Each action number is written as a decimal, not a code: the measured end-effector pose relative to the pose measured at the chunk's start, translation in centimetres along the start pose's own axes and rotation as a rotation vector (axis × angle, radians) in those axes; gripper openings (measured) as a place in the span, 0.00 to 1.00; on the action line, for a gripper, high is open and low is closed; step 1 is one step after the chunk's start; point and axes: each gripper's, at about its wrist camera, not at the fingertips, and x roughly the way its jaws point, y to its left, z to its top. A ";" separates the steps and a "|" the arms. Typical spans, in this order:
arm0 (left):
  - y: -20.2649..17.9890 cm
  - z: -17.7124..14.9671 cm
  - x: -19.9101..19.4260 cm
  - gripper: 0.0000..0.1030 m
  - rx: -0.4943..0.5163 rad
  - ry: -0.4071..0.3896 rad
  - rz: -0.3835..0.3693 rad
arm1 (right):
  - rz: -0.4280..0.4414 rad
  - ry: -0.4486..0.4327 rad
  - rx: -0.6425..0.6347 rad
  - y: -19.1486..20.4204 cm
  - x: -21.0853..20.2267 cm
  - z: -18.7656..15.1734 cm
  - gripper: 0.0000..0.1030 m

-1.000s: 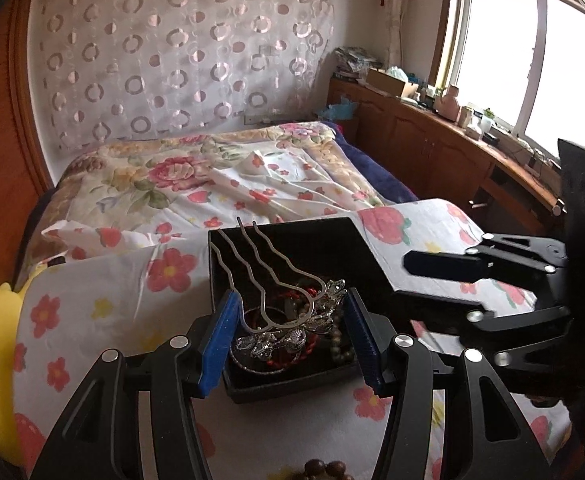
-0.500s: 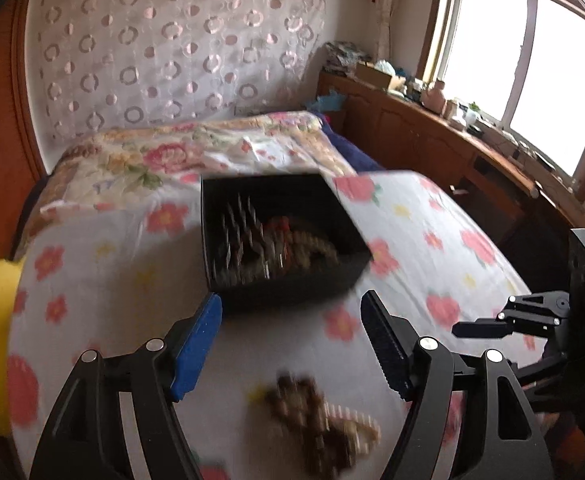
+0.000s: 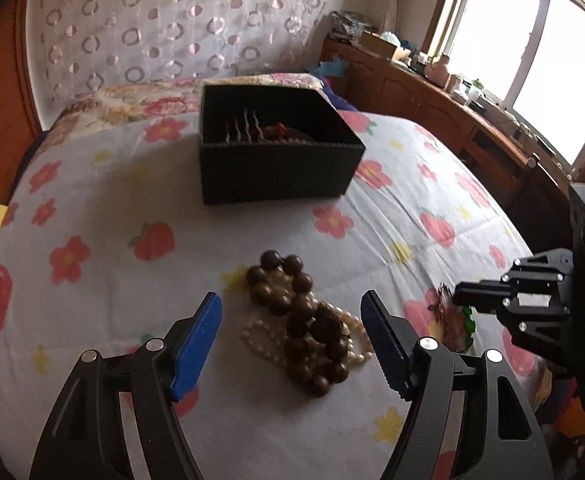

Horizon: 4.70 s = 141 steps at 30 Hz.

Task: Organize jewelry
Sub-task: 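Grasp the brown bead bracelet with the left tool while the right tool grasps the green-pendant chain, then lower the bead bracelet into the box with the left tool while the right tool releases the chain inside, then grasp the remaining pearl necklace on the sheet with the right tool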

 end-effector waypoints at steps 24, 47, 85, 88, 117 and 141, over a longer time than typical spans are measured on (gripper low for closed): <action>-0.3 1.2 -1.8 0.14 -0.046 -0.099 -0.080 | -0.007 -0.157 -0.002 -0.5 -2.7 2.9 0.00; -0.5 2.9 -6.2 0.13 -0.037 -0.220 -0.114 | -0.047 0.018 0.125 1.3 -0.9 -1.1 0.26; 2.5 13.9 -1.3 0.14 0.025 -0.210 -0.128 | -0.006 -0.355 -0.073 -1.9 -5.2 18.1 0.13; 3.1 14.1 -0.1 0.14 0.016 -0.184 -0.130 | 0.004 -0.349 -0.080 -1.9 -4.3 18.9 0.13; 9.6 5.4 -4.8 0.63 -0.097 -0.201 0.042 | 0.046 -0.222 -0.087 1.6 1.7 17.2 0.29; 14.5 -1.2 -9.0 0.79 -0.225 -0.199 0.205 | 0.134 0.023 -0.143 8.8 5.7 8.0 0.22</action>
